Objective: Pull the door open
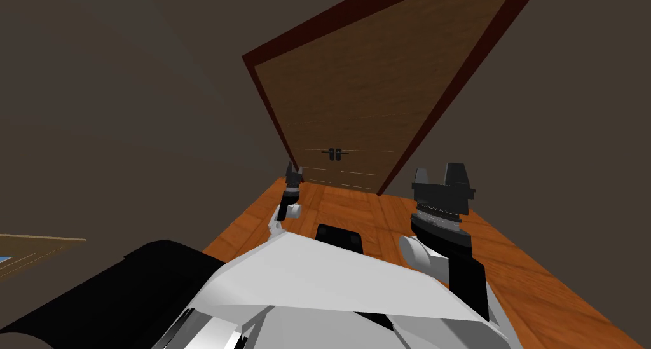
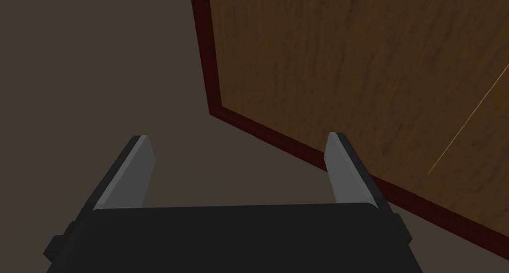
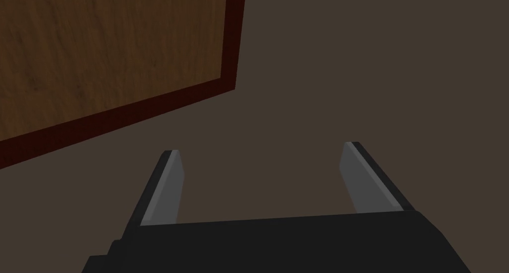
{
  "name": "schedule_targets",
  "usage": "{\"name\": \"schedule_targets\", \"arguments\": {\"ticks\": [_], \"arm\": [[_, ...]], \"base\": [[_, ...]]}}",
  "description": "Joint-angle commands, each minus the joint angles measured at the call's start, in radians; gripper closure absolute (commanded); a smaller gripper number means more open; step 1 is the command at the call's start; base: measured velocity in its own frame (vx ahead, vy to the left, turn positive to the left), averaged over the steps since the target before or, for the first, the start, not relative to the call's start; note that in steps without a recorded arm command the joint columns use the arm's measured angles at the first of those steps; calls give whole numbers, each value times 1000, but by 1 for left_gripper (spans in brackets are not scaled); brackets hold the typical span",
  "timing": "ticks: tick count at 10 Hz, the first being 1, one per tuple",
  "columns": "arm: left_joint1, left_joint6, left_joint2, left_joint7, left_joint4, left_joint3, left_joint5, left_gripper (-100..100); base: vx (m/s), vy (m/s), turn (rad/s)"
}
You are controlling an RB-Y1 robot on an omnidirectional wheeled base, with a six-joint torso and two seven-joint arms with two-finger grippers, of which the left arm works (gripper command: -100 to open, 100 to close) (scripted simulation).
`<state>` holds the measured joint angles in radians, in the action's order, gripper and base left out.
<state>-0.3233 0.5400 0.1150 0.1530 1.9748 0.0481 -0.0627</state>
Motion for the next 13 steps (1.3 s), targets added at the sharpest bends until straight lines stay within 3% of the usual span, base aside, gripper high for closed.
{"name": "schedule_targets", "arguments": {"ticks": [1,13], "arm": [[21,-23,19,8,-50,8,-5,-100],[139,-92,100,33,-352,38,-21,-100]], "base": [[147,-7,-137],[108,-17,-74]]}}
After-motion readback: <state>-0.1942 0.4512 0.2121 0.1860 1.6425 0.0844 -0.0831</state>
